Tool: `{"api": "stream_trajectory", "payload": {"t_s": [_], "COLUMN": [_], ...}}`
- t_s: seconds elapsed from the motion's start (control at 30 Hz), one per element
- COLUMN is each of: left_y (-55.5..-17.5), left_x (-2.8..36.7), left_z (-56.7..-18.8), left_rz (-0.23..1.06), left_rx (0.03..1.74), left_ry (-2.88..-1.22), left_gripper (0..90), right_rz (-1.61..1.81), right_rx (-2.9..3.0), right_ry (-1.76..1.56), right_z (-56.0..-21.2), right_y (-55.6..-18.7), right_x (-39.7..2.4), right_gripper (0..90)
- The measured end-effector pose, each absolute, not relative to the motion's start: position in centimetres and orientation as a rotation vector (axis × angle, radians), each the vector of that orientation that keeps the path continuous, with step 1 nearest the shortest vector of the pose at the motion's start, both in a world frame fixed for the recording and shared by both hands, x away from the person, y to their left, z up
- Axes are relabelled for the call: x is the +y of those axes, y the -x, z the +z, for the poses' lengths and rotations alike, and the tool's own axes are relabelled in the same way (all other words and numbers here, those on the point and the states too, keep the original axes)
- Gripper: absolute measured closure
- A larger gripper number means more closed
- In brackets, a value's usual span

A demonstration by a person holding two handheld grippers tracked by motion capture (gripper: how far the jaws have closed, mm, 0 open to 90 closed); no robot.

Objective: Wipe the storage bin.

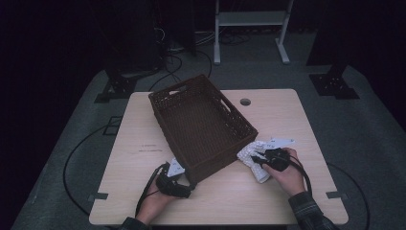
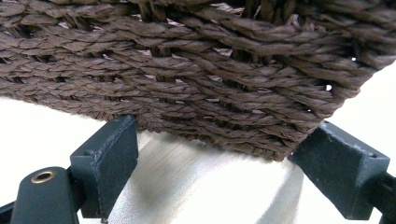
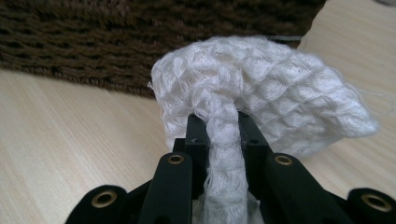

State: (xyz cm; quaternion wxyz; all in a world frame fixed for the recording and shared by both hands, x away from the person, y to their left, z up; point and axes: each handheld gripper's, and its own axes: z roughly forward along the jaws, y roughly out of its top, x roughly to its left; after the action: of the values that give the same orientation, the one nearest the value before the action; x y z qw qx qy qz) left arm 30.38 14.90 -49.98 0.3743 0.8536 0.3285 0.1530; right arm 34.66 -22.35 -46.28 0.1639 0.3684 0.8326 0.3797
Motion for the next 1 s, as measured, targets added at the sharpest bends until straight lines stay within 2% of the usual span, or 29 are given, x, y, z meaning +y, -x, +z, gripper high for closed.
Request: {"api": "stream_trajectory", "payload": {"t_s": [1.0], "left_y": [-30.4], "left_x": [14.9], "left_z": [-50.0], "left_rz": [0.391], "left_rx": [0.841], "left_ry": [-2.185], "left_gripper": [13.8], "right_rz": [1.294], "right_rx": [2.204], "right_ry": [-0.903], "right_z": [-41.0], "right_y": [-32.0], "right_x": [-22.9], "right_gripper": [77.4]}}
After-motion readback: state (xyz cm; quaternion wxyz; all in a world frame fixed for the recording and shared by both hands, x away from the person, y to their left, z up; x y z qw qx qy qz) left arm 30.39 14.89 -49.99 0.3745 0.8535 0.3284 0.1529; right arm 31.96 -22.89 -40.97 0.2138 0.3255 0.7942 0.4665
